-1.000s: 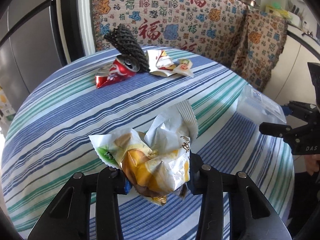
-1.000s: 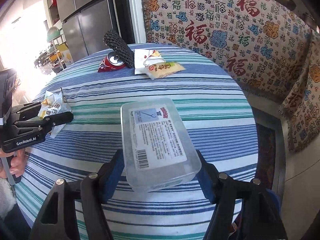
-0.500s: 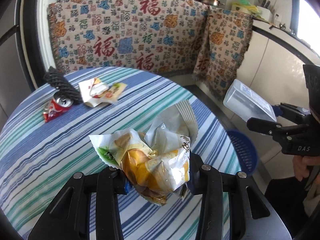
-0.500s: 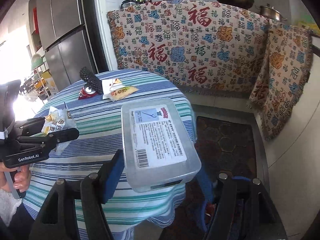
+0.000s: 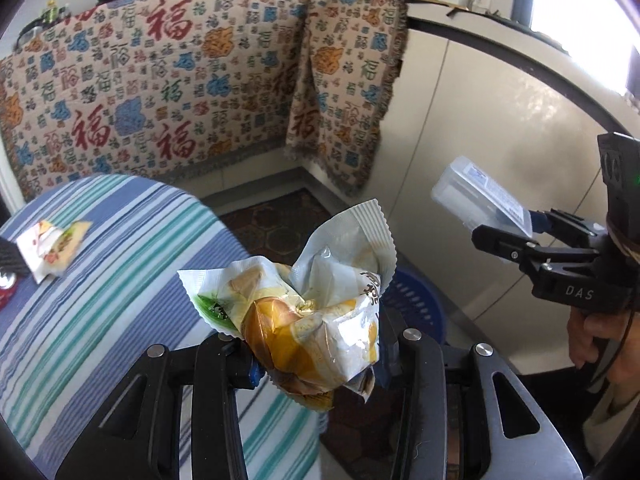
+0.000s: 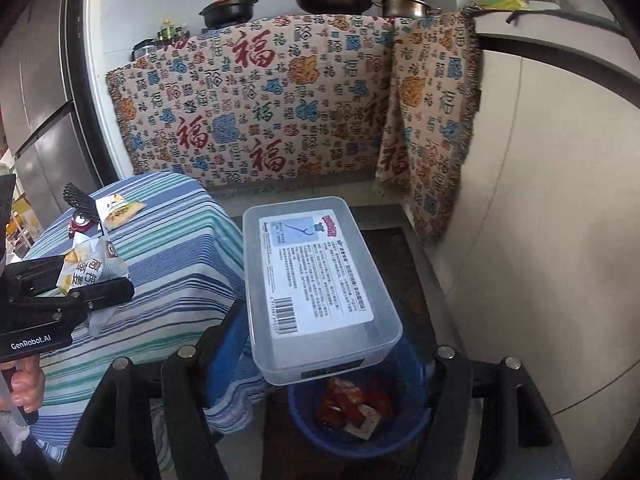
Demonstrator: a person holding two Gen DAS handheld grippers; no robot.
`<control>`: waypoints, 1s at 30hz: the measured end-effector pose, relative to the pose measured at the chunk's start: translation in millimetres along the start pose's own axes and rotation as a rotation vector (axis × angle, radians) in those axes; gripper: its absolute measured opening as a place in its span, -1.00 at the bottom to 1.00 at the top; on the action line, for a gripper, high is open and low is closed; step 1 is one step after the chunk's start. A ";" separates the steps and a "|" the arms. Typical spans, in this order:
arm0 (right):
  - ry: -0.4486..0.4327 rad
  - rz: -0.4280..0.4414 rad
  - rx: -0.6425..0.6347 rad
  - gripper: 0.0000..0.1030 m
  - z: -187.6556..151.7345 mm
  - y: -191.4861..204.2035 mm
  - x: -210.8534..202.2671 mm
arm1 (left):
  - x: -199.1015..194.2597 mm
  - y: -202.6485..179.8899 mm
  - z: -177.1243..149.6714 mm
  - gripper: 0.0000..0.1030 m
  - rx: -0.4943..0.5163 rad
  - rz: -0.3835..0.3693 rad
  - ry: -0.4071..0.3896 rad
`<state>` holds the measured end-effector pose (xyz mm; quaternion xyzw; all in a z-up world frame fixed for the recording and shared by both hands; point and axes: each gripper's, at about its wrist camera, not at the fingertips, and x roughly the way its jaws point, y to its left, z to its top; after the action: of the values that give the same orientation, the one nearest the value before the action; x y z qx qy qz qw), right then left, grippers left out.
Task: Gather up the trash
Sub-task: 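Carry the chip bag and clear box over the blue wastebasket with both tools, then open both tools to drop the chip bag and clear box into the wastebasket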
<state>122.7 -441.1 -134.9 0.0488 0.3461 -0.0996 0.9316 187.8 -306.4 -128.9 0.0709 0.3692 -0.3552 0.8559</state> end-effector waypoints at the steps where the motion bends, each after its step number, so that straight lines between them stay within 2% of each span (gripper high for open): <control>1: 0.004 -0.015 0.010 0.34 -2.8 -8.3 1.2 | 6.5 -7.5 3.1 -0.20 0.008 -0.011 0.004; 8: 0.032 -0.089 0.081 0.34 -21.0 -66.0 11.3 | 55.9 -55.7 22.5 -0.21 0.046 -0.076 0.039; 13: 0.063 -0.099 0.104 0.34 -31.2 -91.5 25.3 | 83.4 -73.7 28.9 -0.21 0.060 -0.101 0.069; 30: 0.185 -0.085 0.111 0.22 -47.9 -116.8 73.5 | 144.0 -88.4 25.3 -0.20 0.052 -0.135 0.171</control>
<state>121.1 -558.6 -221.8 0.0948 0.4261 -0.1530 0.8866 212.6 -461.3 -196.6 0.0982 0.4355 -0.4143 0.7931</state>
